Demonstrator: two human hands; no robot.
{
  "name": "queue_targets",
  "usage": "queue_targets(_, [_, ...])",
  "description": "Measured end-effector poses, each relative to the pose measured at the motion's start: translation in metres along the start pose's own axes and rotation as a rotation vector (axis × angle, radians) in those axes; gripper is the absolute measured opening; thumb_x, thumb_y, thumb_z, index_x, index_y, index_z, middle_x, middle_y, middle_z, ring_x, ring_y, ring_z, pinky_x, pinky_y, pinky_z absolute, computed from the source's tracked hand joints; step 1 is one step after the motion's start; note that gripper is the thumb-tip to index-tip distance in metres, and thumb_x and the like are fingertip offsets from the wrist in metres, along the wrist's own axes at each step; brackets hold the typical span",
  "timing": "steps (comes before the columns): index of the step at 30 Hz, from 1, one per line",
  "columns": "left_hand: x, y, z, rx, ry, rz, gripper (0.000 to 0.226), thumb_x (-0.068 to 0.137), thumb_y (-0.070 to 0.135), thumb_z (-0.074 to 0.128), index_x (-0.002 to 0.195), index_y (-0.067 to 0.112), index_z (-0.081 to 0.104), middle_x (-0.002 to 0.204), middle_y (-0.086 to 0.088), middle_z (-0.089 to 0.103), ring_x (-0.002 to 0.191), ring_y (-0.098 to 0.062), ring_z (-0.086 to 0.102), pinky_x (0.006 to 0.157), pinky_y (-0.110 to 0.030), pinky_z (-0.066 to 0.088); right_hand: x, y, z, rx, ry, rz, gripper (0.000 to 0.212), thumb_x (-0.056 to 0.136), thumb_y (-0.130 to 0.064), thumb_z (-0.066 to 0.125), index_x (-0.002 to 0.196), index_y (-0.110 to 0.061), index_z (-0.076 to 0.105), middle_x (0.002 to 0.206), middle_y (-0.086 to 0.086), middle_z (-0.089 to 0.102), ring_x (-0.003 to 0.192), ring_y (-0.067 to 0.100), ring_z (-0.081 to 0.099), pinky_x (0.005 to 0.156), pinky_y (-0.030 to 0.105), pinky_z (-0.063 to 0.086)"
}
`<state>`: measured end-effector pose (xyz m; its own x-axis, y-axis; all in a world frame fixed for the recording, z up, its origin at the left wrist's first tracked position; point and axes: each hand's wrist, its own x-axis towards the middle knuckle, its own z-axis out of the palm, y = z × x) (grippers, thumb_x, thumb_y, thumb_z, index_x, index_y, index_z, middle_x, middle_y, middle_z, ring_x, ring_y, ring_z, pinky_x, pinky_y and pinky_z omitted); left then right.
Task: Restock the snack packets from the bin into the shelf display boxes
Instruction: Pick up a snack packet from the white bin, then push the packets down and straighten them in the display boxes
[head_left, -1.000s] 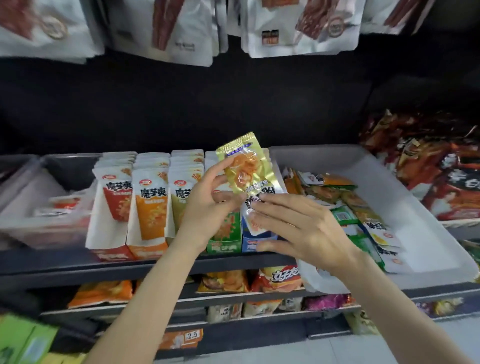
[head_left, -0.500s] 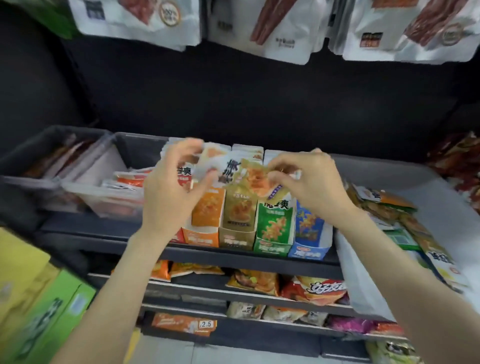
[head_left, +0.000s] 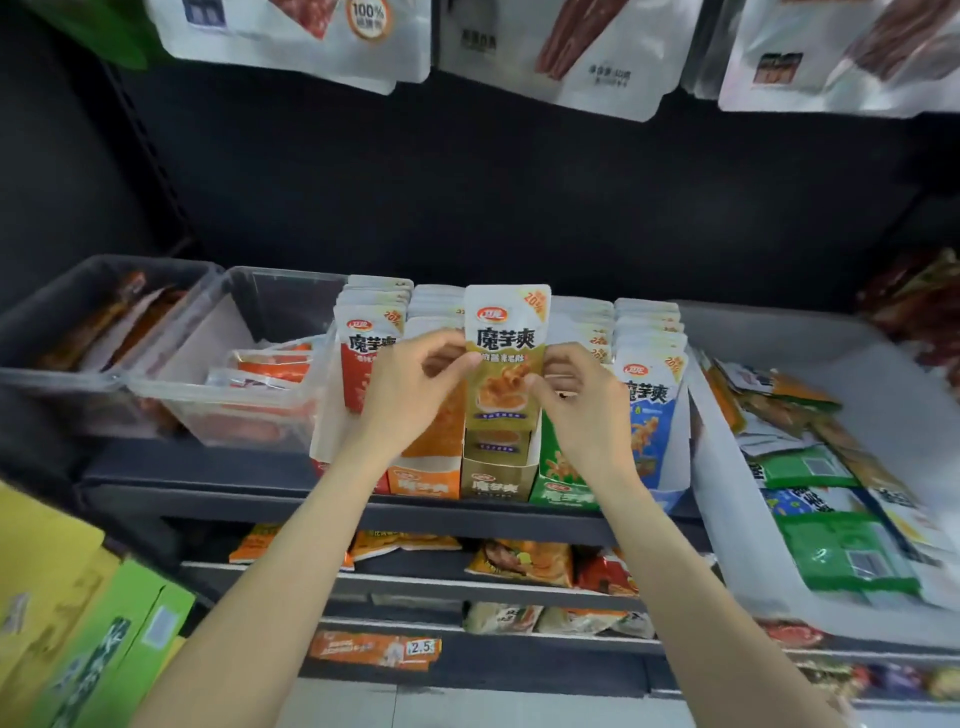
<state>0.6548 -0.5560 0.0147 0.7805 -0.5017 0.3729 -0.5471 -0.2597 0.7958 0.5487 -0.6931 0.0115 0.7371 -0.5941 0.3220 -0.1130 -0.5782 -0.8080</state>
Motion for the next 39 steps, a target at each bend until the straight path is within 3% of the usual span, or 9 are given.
queue_targets(3, [0.000,-0.010,0.010,0.135,-0.004,0.066,0.013,0.084,0.021,0.070,0.096,0.015,0.072,0.082,0.013,0.066,0.072,0.009,0.058,0.071,-0.007,0.048,0.007,-0.004,0.001,-0.029,0.067,-0.020,0.020,0.087,-0.021,0.067,0.105,-0.020,0.059,0.084,-0.016,0.061,0.077,0.002,0.061,0.066,0.011,0.047])
queue_targets(7, [-0.002,-0.017,0.022,0.280,0.077,0.078,0.021,0.079,0.025,0.075,0.099,0.017,0.071,0.083,0.005,0.070,0.071,-0.007,0.062,0.065,-0.025,0.053,0.017,-0.003,0.006,-0.203,0.099,-0.082,0.032,0.089,-0.022,0.065,0.120,-0.018,0.056,0.082,-0.008,0.060,0.070,0.006,0.056,0.056,0.014,0.041])
queue_targets(11, [0.003,-0.015,0.031,0.399,0.167,0.094,0.043,0.076,0.019,0.077,0.116,0.017,0.060,0.102,0.000,0.066,0.095,-0.020,0.059,0.073,-0.028,0.044,0.027,0.004,0.012,-0.417,0.159,-0.172,0.036,0.084,-0.022,0.070,0.118,-0.019,0.062,0.102,0.001,0.063,0.090,0.018,0.060,0.062,0.022,0.036])
queue_targets(15, [0.002,-0.012,0.039,0.366,0.203,0.067,0.057,0.077,0.017,0.075,0.129,0.017,0.050,0.112,-0.005,0.059,0.103,-0.022,0.054,0.078,-0.023,0.039,0.026,0.008,0.012,-0.507,0.088,-0.179,0.039,0.081,-0.023,0.073,0.118,-0.019,0.063,0.117,0.006,0.053,0.092,0.022,0.060,0.059,0.024,0.039])
queue_targets(19, [-0.014,0.012,0.047,0.146,0.234,0.173,0.039,0.087,0.017,0.065,0.124,0.017,0.054,0.107,0.002,0.057,0.095,-0.012,0.051,0.080,-0.015,0.037,0.002,-0.004,-0.041,-0.264,0.137,-0.239,0.022,0.087,-0.022,0.068,0.108,-0.020,0.067,0.109,-0.004,0.058,0.083,0.009,0.057,0.061,0.019,0.045])
queue_targets(23, [-0.029,0.056,0.075,-0.066,0.051,0.387,0.024,0.091,0.025,0.053,0.113,0.019,0.061,0.093,0.016,0.059,0.089,-0.004,0.052,0.079,-0.017,0.039,-0.033,0.009,-0.142,-0.261,0.093,-0.250,0.011,0.090,-0.016,0.063,0.096,-0.020,0.070,0.087,-0.014,0.066,0.075,0.000,0.059,0.068,0.009,0.044])
queue_targets(28, [-0.022,0.105,0.127,-0.023,-0.316,0.591,0.021,0.090,0.031,0.053,0.105,0.022,0.065,0.092,0.016,0.065,0.091,-0.005,0.055,0.082,-0.023,0.041,-0.038,0.072,-0.246,-0.478,0.064,-0.045,0.013,0.085,-0.014,0.069,0.090,-0.026,0.068,0.085,-0.009,0.065,0.077,-0.002,0.060,0.072,-0.001,0.035])
queue_targets(33, [0.009,0.142,0.185,0.249,-0.472,0.673,0.027,0.086,0.043,0.062,0.108,0.029,0.063,0.102,0.013,0.065,0.096,-0.013,0.055,0.072,-0.026,0.036,-0.025,0.132,-0.286,-0.810,-0.223,0.019,0.022,0.086,-0.016,0.065,0.108,-0.018,0.070,0.109,0.000,0.068,0.104,0.020,0.058,0.086,0.018,0.035])
queue_targets(39, [0.045,0.134,0.235,0.627,-0.695,0.568,0.046,0.083,0.045,0.066,0.125,0.031,0.055,0.127,0.005,0.058,0.117,-0.018,0.046,0.089,-0.031,0.033,0.011,0.159,-0.257,-1.082,-0.541,-0.229,0.038,0.086,-0.046,0.061,0.119,-0.026,0.058,0.118,-0.002,0.061,0.111,0.021,0.057,0.091,0.034,0.044])
